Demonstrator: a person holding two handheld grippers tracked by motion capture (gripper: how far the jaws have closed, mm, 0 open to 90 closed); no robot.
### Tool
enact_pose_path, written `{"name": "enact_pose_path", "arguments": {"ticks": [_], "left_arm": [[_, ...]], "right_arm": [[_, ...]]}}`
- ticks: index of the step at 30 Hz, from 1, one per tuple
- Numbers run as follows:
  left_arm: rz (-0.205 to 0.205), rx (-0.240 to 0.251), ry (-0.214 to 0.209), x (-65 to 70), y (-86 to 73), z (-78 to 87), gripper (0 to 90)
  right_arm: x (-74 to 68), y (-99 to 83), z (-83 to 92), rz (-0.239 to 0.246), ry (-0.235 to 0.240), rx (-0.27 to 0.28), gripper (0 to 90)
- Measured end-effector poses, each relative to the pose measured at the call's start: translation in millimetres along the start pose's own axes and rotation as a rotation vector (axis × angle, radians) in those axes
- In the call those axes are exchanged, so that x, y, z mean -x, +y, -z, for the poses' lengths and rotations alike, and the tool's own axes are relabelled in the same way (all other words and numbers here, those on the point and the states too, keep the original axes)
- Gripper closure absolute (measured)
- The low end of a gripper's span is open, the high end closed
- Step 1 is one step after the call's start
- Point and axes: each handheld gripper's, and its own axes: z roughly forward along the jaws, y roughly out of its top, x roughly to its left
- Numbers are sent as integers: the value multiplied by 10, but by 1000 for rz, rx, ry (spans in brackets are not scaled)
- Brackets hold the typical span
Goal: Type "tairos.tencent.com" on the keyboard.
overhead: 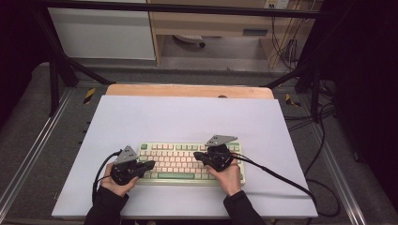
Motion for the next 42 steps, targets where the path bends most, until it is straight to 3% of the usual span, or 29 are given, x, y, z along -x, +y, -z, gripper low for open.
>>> {"name": "enact_pose_path", "arguments": {"ticks": [25, 42], "left_arm": [[-7, -1, 2, 9, 3, -2, 898], [-3, 4, 4, -1, 6, 8, 898]], "right_arm": [[18, -114, -221, 4, -23, -63, 900], [-40, -11, 40, 20, -12, 1, 900]]}}
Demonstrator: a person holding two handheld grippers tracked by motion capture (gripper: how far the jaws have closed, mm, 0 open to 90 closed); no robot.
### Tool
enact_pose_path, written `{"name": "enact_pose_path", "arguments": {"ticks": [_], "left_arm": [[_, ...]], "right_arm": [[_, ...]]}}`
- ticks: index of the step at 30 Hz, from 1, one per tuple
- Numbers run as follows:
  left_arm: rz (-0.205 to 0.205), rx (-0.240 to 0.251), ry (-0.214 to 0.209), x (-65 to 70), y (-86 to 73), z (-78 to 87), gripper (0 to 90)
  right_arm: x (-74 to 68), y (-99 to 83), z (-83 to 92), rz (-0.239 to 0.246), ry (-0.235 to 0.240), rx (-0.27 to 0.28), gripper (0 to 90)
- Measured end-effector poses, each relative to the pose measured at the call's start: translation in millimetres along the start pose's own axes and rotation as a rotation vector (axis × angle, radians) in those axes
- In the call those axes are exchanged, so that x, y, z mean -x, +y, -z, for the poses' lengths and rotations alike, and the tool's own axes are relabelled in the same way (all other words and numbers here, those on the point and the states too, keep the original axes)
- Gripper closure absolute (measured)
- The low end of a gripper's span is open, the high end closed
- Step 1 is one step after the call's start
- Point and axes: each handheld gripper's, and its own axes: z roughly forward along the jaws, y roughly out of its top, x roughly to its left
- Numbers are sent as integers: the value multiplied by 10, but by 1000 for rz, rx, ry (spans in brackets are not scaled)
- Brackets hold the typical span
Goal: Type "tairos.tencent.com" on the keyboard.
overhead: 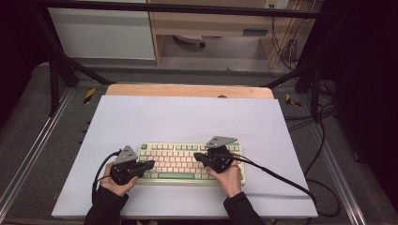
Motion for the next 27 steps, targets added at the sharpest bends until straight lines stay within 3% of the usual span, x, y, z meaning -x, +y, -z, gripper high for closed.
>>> {"name": "enact_pose_path", "arguments": {"ticks": [9, 27], "left_arm": [[4, 0, 1, -12, 6, -3, 898], [2, 1, 2, -15, 4, 4, 898]], "right_arm": [[-53, 10, 53, 6, 15, 7, 900], [-240, 7, -105, 29, 60, -24, 900]]}}
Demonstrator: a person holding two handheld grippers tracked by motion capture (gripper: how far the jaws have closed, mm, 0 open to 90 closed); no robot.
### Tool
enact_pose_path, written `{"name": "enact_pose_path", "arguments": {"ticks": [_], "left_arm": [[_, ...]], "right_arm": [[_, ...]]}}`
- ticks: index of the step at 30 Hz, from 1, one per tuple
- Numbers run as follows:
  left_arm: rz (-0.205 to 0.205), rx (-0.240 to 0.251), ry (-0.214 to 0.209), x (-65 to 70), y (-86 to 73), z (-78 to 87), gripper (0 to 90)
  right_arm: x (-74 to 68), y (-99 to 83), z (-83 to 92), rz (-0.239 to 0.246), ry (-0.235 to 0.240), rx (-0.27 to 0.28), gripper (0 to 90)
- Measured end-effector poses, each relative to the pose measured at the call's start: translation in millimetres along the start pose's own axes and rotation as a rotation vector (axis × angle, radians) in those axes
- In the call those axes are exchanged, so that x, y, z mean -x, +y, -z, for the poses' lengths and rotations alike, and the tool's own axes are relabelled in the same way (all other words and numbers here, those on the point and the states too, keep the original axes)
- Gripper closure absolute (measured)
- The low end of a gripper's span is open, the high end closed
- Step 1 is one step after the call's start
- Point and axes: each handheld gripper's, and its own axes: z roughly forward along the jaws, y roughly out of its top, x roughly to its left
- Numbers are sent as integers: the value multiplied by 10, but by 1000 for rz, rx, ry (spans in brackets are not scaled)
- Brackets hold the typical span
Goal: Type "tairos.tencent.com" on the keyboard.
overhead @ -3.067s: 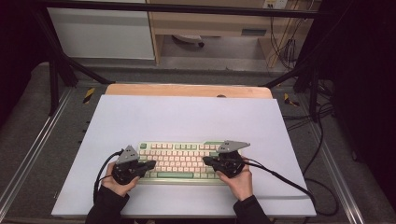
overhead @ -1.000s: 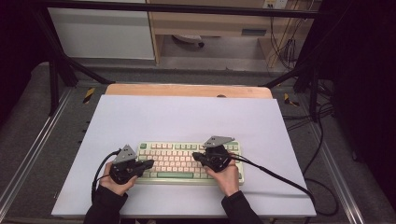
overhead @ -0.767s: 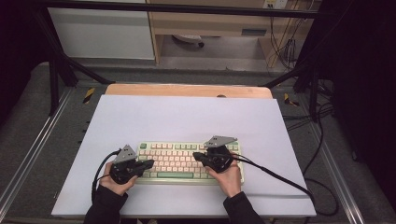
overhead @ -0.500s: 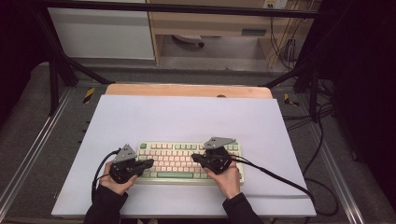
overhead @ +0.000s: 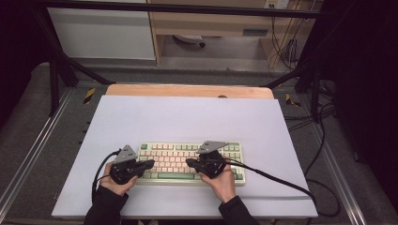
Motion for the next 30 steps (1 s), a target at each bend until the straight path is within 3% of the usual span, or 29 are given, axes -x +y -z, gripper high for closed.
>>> {"name": "enact_pose_path", "arguments": {"ticks": [23, 30], "left_arm": [[-4, 5, 1, 10, 4, 10, 898], [-6, 10, 3, 13, 11, 25, 898]], "right_arm": [[-38, -125, -190, 11, 5, -77, 900], [-31, -64, -88, 19, -2, -36, 900]]}}
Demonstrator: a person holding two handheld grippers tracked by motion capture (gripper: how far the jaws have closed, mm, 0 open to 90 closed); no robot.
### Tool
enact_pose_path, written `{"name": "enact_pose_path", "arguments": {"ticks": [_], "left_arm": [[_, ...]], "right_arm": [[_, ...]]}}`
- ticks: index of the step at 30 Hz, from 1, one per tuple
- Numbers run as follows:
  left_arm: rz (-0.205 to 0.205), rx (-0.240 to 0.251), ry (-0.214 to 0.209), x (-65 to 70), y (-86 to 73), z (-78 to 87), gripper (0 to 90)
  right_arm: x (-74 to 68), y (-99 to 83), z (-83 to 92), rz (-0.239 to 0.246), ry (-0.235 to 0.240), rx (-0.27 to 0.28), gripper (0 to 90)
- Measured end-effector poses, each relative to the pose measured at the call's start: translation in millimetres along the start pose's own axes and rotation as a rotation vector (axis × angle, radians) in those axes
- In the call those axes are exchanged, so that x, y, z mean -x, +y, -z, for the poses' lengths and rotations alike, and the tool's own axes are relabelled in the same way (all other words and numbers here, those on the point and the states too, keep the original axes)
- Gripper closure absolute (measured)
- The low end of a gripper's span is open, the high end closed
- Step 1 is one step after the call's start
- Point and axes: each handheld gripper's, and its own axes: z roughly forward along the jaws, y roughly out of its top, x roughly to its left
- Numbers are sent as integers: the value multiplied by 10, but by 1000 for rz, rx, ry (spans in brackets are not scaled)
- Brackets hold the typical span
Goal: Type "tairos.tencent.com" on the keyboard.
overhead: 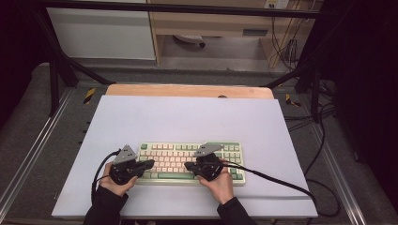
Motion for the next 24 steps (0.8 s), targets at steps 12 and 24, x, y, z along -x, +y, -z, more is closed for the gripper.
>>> {"name": "enact_pose_path", "arguments": {"ticks": [12, 24], "left_arm": [[-7, 13, -4, 5, 27, 41, 897], [-42, 13, 20, -50, 21, 127, 640]], "right_arm": [[122, 33, 295, -5, -46, 46, 900], [418, -178, 679, -64, -117, 81, 708]]}}
